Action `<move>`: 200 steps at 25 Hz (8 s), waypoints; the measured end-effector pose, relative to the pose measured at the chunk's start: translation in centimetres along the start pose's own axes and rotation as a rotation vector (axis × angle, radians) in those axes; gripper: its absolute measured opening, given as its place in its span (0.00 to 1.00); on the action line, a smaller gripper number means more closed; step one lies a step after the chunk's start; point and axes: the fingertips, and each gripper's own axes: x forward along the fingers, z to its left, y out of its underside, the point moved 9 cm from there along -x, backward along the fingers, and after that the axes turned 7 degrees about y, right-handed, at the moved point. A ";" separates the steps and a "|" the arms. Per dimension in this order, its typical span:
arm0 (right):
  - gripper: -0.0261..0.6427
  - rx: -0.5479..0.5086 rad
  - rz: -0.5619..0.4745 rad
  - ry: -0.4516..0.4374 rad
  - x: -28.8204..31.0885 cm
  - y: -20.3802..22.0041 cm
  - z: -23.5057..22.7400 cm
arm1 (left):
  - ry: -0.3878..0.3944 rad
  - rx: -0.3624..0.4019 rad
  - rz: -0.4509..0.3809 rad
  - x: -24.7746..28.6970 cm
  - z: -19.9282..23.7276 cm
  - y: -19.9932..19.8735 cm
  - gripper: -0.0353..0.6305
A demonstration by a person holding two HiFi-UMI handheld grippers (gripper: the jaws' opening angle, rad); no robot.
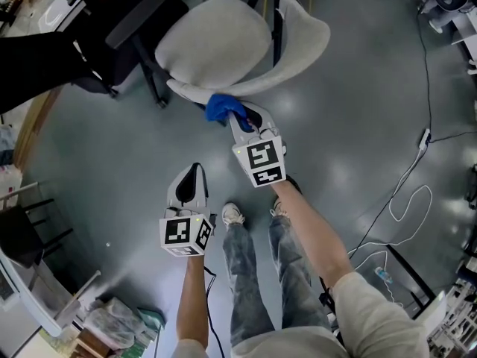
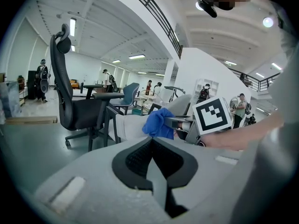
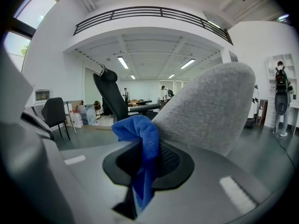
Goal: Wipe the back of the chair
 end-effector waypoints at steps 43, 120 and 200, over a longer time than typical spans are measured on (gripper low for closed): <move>0.11 0.162 0.072 0.073 -4.8 2.9 -1.4 | -0.027 0.006 -0.027 -0.2 -0.1 -1.2 0.06; 0.11 0.156 0.166 0.071 -5.2 7.3 -2.9 | -0.052 0.069 0.066 8.1 4.5 0.4 0.06; 0.11 0.168 0.010 0.279 -18.2 -5.7 -14.2 | 0.023 0.144 0.023 3.1 -6.3 -10.6 0.06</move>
